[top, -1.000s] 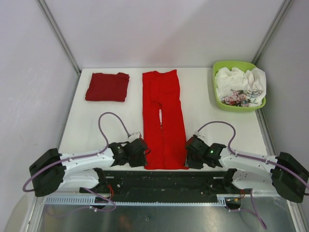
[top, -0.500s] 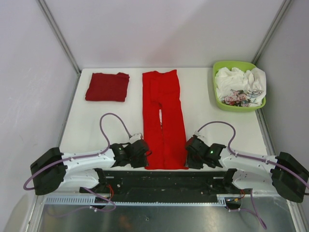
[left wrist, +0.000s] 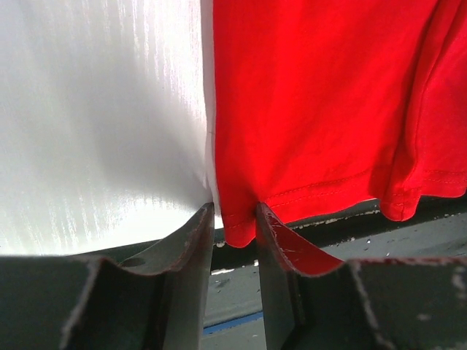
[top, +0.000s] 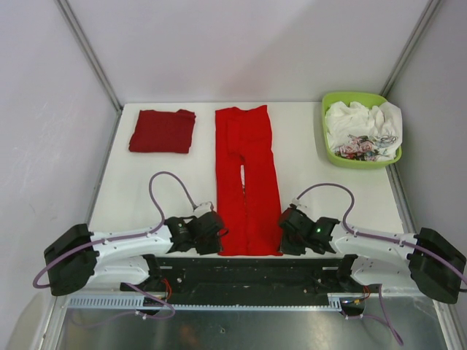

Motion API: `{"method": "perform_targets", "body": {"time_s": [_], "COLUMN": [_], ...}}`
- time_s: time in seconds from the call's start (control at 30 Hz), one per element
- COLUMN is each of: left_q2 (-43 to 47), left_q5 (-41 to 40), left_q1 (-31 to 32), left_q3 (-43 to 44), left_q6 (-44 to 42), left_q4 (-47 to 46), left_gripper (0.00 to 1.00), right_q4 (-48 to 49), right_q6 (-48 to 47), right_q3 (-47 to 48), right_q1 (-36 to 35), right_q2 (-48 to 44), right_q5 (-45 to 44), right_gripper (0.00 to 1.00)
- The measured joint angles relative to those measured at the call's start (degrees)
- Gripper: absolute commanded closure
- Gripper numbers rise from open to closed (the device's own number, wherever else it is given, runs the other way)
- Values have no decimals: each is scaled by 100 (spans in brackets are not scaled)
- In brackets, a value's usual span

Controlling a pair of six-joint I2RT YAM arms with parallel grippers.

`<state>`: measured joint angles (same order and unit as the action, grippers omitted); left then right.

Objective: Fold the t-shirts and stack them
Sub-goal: Grab the bottom of the folded rectangular tshirt with both arms

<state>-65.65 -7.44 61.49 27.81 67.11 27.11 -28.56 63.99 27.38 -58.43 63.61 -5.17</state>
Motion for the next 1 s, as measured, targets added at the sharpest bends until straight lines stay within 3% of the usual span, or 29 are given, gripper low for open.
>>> {"method": "perform_targets", "body": {"time_s": [0.27,0.37,0.43,1.0], "left_q2": [7,2,-2,734], "left_q5": [-37,-59,-74,11], "left_q1": [2,4,13,264], "left_q3": [-7,-9,-7,-20], "left_q6": [-2,-4,-11,-175], "left_q4": [90,133,149,1005], "left_gripper": [79,94,98,100], "right_q4": [98,114,122,-358], "right_q6": [50,52,59,549], "right_q3": [0,-2,-4,192], "right_q1": [-59,-74,-85,-986], "right_q2": [68,87,94,-164], "right_q5": [4,4,2,-116], "right_gripper": [82,91,97,100]}}
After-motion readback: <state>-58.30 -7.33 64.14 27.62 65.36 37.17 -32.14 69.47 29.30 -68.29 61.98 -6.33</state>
